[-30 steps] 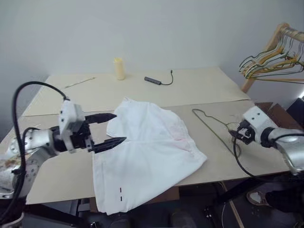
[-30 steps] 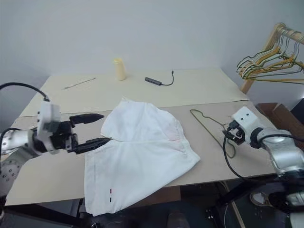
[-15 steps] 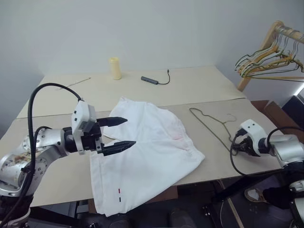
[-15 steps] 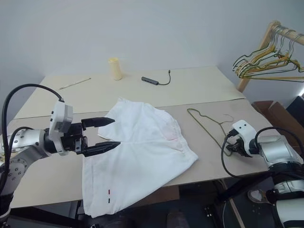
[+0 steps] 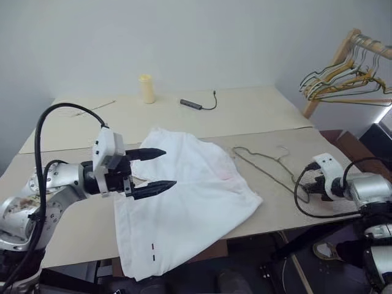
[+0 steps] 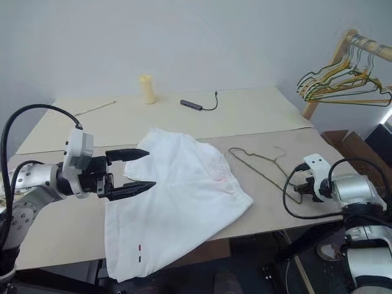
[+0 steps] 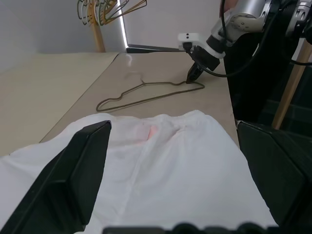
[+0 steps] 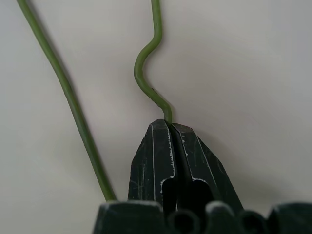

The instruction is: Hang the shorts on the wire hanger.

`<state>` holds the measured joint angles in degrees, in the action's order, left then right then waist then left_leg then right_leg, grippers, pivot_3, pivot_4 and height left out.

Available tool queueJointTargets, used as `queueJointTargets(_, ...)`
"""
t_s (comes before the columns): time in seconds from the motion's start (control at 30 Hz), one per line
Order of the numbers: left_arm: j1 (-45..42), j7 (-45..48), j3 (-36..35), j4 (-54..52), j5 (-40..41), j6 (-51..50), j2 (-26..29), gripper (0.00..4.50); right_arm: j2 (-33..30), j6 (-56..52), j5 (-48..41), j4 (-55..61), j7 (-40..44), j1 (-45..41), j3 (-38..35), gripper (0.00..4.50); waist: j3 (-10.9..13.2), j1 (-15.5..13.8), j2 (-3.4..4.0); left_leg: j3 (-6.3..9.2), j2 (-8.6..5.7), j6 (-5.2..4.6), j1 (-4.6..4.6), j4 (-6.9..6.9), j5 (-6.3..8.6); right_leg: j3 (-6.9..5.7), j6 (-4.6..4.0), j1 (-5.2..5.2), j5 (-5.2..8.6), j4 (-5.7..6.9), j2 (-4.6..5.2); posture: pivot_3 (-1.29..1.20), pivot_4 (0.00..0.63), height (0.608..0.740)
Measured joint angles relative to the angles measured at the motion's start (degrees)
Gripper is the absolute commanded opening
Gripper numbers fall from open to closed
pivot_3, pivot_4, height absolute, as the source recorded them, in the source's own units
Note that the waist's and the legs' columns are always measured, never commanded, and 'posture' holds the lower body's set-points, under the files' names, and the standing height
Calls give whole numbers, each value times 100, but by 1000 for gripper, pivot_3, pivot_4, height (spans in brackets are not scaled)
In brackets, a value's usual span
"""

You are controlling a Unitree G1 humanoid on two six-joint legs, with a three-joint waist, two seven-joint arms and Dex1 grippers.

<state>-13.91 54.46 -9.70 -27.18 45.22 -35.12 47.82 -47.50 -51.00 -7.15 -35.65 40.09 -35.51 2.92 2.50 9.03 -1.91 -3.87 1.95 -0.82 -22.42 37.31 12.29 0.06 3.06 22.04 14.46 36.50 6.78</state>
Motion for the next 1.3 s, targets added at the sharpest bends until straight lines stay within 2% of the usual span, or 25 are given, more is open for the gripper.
queueJointTargets(0.17, -372, -114, 189, 307, -219, 1, -239, 4486, 242, -330, -246, -8, -855, -228, -986, 22, -1, 33, 5, 3, 0, 0, -12, -1, 0, 2, 2, 10, -1, -1, -1, -217, 0, 740)
queueJointTargets(0.37, -1307, -645, 244, 975, -209, -516, -616, 4486, 330, 552, -374, 2106, -1008, 335, -1385, 22, -1, 141, 10, 14, 0, -1, -27, 4, 0, 0, 26, 18, -2, -5, -4, -245, 0, 740)
queueJointTargets(0.5, -1966, -816, 256, 1706, -252, -692, -759, 4486, 7, 2931, 454, 3078, -1006, 981, -841, 22, -2, 216, 12, 13, 1, -1, -32, 4, 0, 0, 46, 20, 4, -16, -5, -255, 0, 740)
queueJointTargets(0.57, -2368, -775, 279, 2204, -350, -767, -733, 4486, -252, 4501, 1133, 3053, -1179, 1107, -498, 22, -2, 280, 12, 11, 0, -1, -38, 7, 0, -1, 52, 21, -1, -26, -5, -257, 0, 740)
queueJointTargets(0.67, -2874, -434, 333, 2834, -463, -769, -639, 4486, -345, 6221, 1784, 2884, -1498, 1032, -246, 22, -2, 383, 12, 10, 0, -2, -41, 9, 1, 3, 49, 21, -8, -35, -5, -253, 0, 740)
queueJointTargets(0.77, -3121, -30, 586, 3150, -598, -752, -614, 4486, -341, 7120, 2076, 2709, -1676, 833, -120, 22, -2, 477, 12, 12, 0, -2, -40, 9, 1, 7, 31, 21, -23, -36, -4, -252, 0, 740)
queueJointTargets(0.97, -3378, 1027, 1535, 3894, -1236, -589, -697, 4486, -160, 7839, 2214, 2619, -1632, 454, 25, 22, -1, 598, 12, 16, 1, -3, -37, 10, 1, 7, 30, 18, -25, -32, -5, -260, 0, 740)
queueJointTargets(1.17, -3917, 1468, 1958, 4664, -1833, -206, -1031, 4486, -2, 7898, 2164, 2840, -1383, 350, 100, 22, -1, 608, 12, 15, 0, -5, -39, 11, 2, 9, 32, 19, -26, -32, -4, -277, 0, 740)
queueJointTargets(1.3, -3967, 2033, 2329, 4957, -2233, 35, -1091, 4486, 52, 7795, 2083, 3132, -1260, 275, 75, 22, -1, 636, 12, 13, 2, -5, -36, 10, 2, 10, 32, 19, -27, -30, -4, -287, 0, 740)
